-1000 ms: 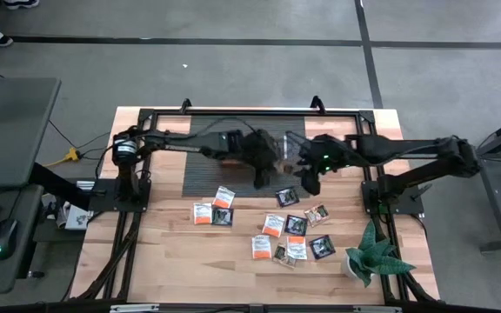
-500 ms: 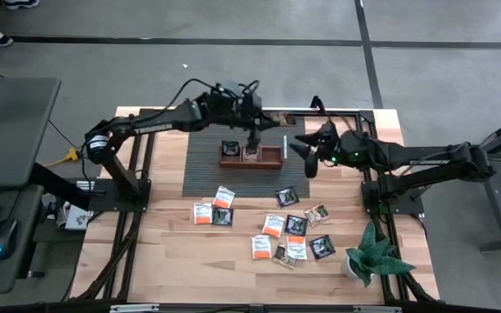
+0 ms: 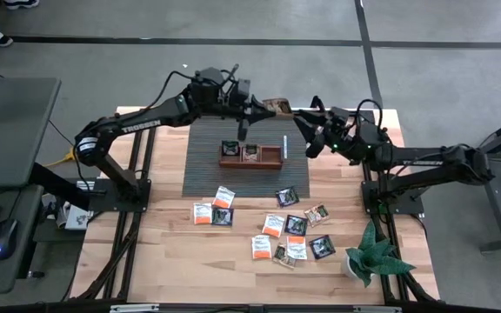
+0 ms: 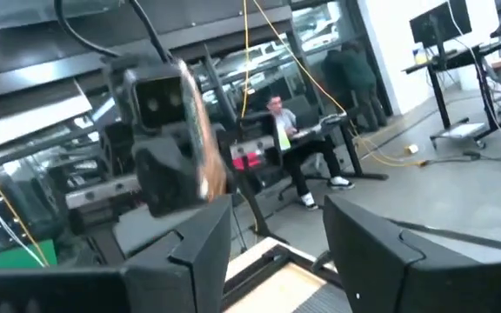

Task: Pick & Place Tea
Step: Put the brown tea bag into the middle section of the wooden organizer

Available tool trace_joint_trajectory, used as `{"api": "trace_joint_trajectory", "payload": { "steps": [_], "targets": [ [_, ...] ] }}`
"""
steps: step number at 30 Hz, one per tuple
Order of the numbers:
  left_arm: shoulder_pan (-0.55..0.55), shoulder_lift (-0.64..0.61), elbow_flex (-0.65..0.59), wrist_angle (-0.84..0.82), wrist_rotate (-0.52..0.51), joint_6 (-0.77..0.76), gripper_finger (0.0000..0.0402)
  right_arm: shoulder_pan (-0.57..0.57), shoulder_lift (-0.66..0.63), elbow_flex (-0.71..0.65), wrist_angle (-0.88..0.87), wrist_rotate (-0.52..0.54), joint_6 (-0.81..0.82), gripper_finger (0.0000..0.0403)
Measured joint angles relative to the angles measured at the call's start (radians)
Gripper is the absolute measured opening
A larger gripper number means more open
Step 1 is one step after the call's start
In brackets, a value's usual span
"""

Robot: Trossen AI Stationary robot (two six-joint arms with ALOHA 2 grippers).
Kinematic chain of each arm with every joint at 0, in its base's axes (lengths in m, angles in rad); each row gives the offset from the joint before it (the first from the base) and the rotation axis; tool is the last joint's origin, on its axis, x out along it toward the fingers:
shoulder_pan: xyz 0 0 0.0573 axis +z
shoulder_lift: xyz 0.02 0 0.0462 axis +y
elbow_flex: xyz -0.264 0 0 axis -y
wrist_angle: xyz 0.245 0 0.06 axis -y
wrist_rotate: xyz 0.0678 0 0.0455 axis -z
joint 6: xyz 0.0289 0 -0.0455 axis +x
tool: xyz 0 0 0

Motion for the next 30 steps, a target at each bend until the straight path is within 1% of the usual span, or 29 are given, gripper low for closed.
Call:
{"api": "trace_joint_trajectory", "payload": {
  "steps": [3,10,16,22,24,27,30],
  "targets": [
    [-0.001,-0.001,0.000,0.030,0.022,-0.007,0.0000,0.001,0.037,0.022,-0.006,-0.002,0.000,0.0177],
    [0.000,-0.001,0.000,0.028,0.026,-0.003,0.0000,0.001,0.115,0.101,-0.006,-0.044,-0.005,0.0177],
    [0.000,-0.001,0.001,0.029,0.026,0.001,0.0000,0.001,0.112,0.139,-0.010,-0.061,-0.034,0.0175],
    [0.000,-0.001,0.001,0.023,0.019,0.003,0.0000,0.002,0.107,0.171,-0.019,-0.091,-0.044,0.0164],
    [0.005,-0.001,0.001,0.023,0.021,0.011,0.0000,0.010,0.107,0.175,-0.043,-0.085,-0.046,0.0160],
    [0.008,-0.001,0.001,0.023,0.030,0.017,0.0000,0.018,0.108,0.180,-0.042,-0.061,-0.060,0.0153],
    [0.015,-0.001,0.001,0.023,0.037,0.019,0.0000,0.017,0.108,0.181,-0.043,-0.059,-0.062,0.0142]
  ]
}}
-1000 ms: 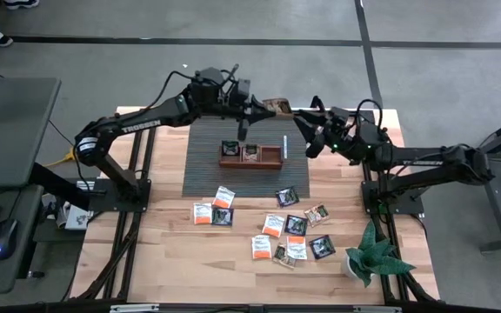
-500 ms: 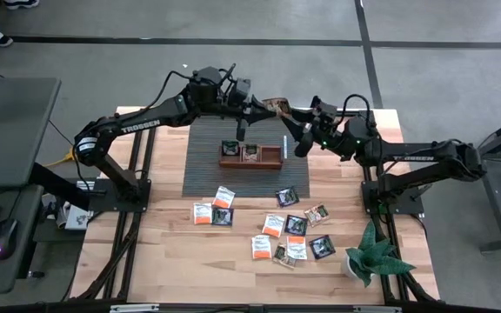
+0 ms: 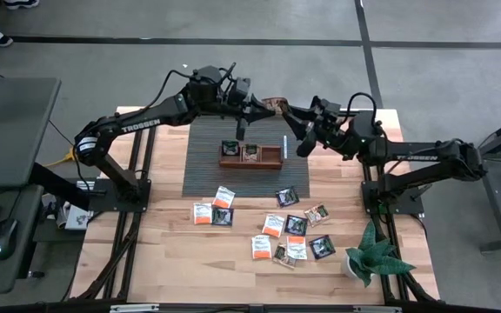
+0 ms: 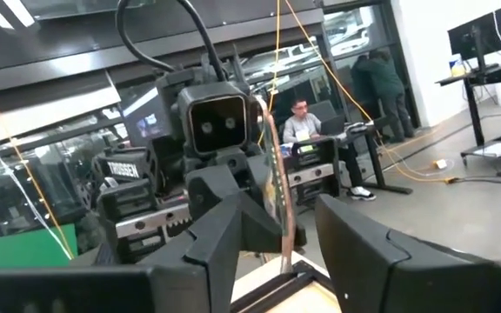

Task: Pick & Place Tea
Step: Put the brown tea bag into the middle section of the wooden organizer

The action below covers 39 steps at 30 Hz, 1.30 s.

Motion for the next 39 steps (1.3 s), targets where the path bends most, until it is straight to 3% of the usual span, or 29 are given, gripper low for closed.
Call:
{"api": "trace_joint_trajectory", "payload": {
  "steps": [4,11,22,28,33,39],
  "targets": [
    [0.005,0.000,0.000,0.000,0.023,0.000,0.0001,0.000,0.000,0.000,-0.004,0.003,-0.002,0.0111],
    [0.005,0.000,0.000,0.001,0.039,0.000,0.0012,-0.001,0.000,0.000,-0.014,-0.013,-0.052,0.0009],
    [0.005,0.001,-0.001,-0.038,0.062,0.037,0.0042,-0.001,0.000,0.000,-0.066,0.034,-0.032,0.0002],
    [0.016,0.001,-0.001,-0.069,0.080,0.081,0.0109,-0.002,0.000,0.000,-0.091,0.058,-0.028,0.0001],
    [0.090,-0.052,0.002,-0.186,0.102,0.086,0.0172,-0.003,0.000,0.000,-0.153,0.077,-0.011,0.0001],
    [0.236,-0.140,0.002,-0.317,0.105,0.166,0.0187,-0.006,0.000,0.000,-0.263,0.044,0.043,0.0000]
  ]
}}
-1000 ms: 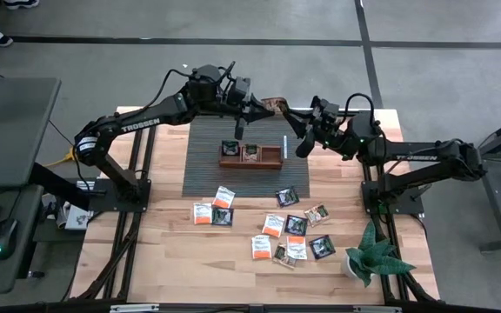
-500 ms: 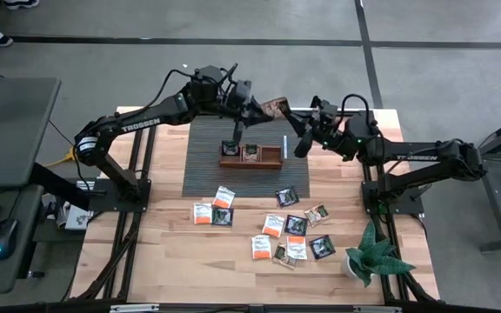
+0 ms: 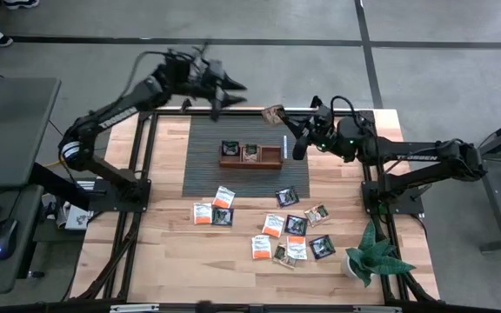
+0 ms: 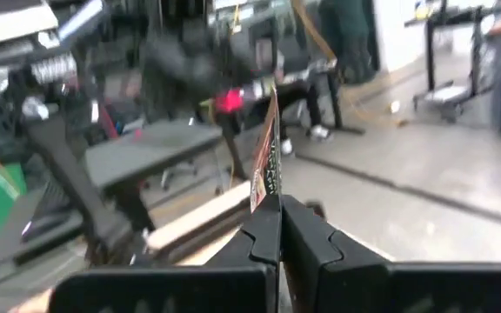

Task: Pick & Place Tea
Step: Put the brown tea bag into the middle section of the wooden organizer

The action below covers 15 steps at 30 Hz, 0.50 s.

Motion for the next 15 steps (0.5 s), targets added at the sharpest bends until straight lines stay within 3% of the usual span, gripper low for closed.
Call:
{"api": "trace_joint_trajectory", "payload": {
  "steps": [4,9,15],
  "targets": [
    [0.101,-0.052,-0.002,-0.095,0.100,0.001,0.0183,-0.031,0.000,0.000,-0.094,-0.096,0.052,0.0000],
    [0.149,-0.093,0.000,-0.237,0.184,0.074,0.0177,-0.095,0.017,0.009,-0.126,-0.212,0.071,0.0000],
    [0.161,-0.115,-0.025,-0.368,0.249,0.150,0.0176,-0.151,0.172,0.220,-0.332,-0.333,-0.001,0.0000]
  ]
}}
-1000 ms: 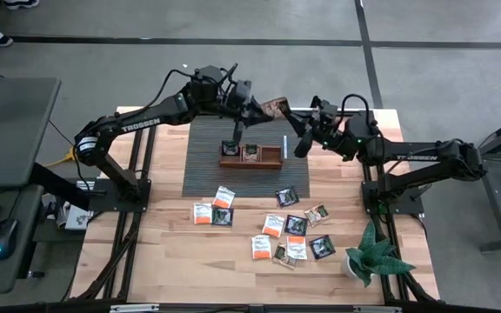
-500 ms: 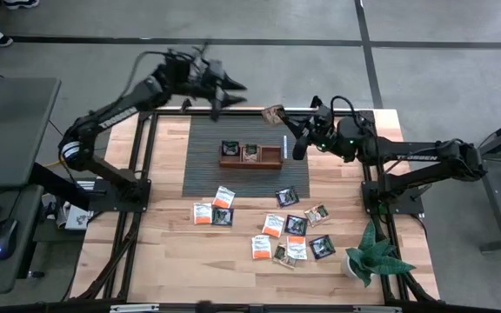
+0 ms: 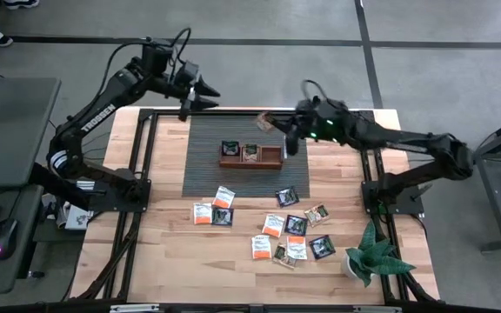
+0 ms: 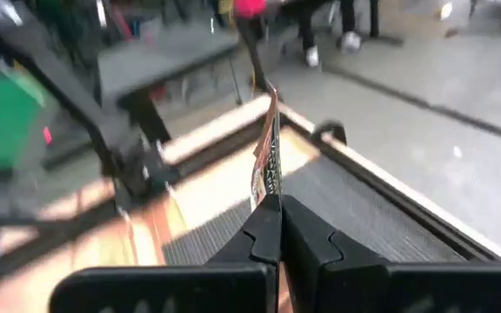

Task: Pick & Place Tea
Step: Put the brown tea bag into the middle section of the wooden organizer

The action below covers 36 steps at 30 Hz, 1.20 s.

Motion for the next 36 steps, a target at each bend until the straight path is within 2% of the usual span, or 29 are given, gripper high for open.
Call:
{"api": "trace_joint_trajectory", "payload": {
  "steps": [7,10,14,19,23,36],
  "targets": [
    [-0.001,-0.040,-0.128,-0.002,0.032,-0.001,0.0176,-0.052,0.286,0.343,-0.425,-0.107,-0.132,0.0000],
    [-0.001,-0.064,-0.210,0.002,0.035,-0.001,0.0176,-0.061,0.379,0.426,-0.468,-0.137,-0.158,0.0000],
    [-0.001,-0.116,-0.344,0.061,0.092,-0.023,0.0176,-0.061,0.479,0.496,-0.496,-0.190,-0.188,0.0000],
    [-0.001,-0.170,-0.517,0.215,0.130,-0.132,0.0176,-0.054,0.563,0.507,-0.542,-0.188,-0.209,0.0000],
    [-0.001,-0.203,-0.606,0.295,0.154,-0.213,0.0176,-0.043,0.574,0.469,-0.529,-0.172,-0.217,0.0000],
    [-0.002,-0.232,-0.643,0.301,0.164,-0.214,0.0176,-0.042,0.581,0.362,-0.400,-0.138,-0.206,0.0000]
  ]
}}
